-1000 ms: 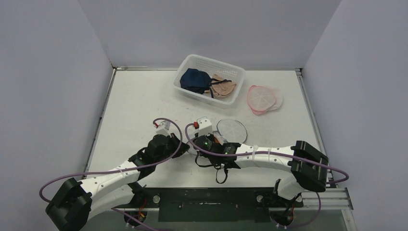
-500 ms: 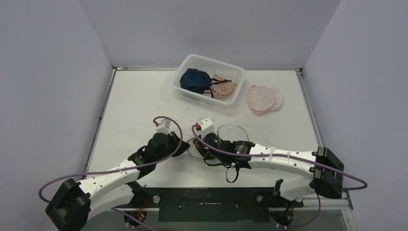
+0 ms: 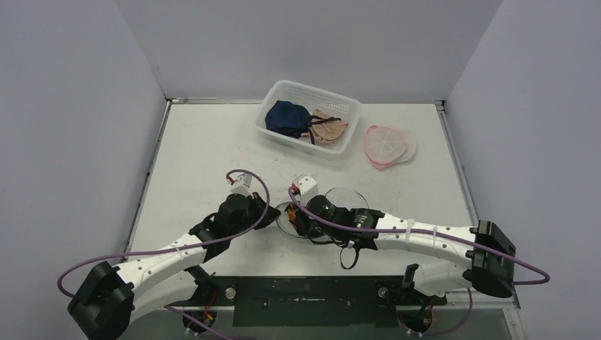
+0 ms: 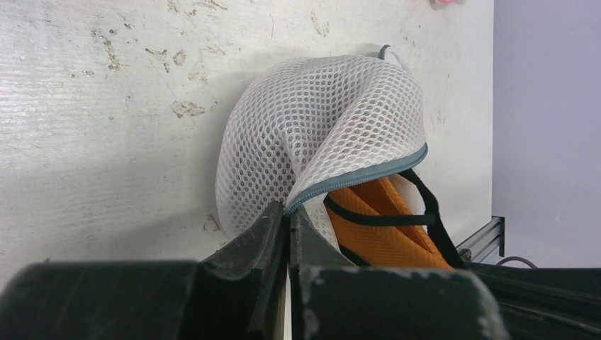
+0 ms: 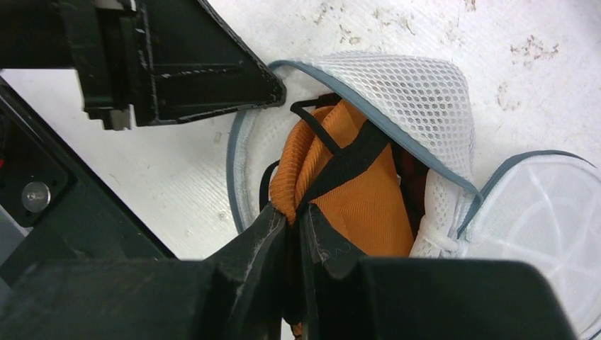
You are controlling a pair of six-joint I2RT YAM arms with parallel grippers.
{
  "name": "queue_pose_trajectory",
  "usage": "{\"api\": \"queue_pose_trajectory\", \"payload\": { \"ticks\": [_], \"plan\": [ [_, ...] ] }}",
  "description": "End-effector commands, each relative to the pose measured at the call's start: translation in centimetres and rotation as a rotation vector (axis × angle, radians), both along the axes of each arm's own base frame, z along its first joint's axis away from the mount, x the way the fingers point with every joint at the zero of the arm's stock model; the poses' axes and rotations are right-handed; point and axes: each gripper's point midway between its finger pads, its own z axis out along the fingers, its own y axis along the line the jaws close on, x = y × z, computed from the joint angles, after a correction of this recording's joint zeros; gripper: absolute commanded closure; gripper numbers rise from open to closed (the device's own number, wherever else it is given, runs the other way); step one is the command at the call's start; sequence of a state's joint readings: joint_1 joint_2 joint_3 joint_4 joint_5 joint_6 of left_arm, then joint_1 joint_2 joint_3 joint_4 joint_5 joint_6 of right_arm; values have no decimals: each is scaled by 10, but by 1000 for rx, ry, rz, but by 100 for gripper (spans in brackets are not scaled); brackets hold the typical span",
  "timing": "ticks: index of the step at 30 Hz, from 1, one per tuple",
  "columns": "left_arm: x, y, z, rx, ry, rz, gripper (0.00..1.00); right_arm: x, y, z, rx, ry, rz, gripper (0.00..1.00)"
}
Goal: Unzip the laundry bag and remove the bra
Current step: Pick up the bra from the laundry bag.
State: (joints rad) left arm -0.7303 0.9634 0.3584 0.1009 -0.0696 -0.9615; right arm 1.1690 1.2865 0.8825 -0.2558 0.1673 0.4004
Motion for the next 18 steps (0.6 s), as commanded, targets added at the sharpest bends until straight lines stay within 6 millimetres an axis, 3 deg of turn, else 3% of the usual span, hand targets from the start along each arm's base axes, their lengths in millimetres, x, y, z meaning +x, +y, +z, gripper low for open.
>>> {"api": "queue_pose_trajectory", "payload": {
  "ticks": [1, 9, 18],
  "plan": [
    [8, -5, 21, -38, -38, 5, 100, 6, 3, 16, 90, -27, -8, 95],
    [4, -4, 16, -53, -20, 10, 100, 11, -2, 39, 202, -28, -26, 95],
    [4, 0, 18, -52, -22, 27, 100, 7, -2, 86, 354, 12, 65, 95]
  ]
}}
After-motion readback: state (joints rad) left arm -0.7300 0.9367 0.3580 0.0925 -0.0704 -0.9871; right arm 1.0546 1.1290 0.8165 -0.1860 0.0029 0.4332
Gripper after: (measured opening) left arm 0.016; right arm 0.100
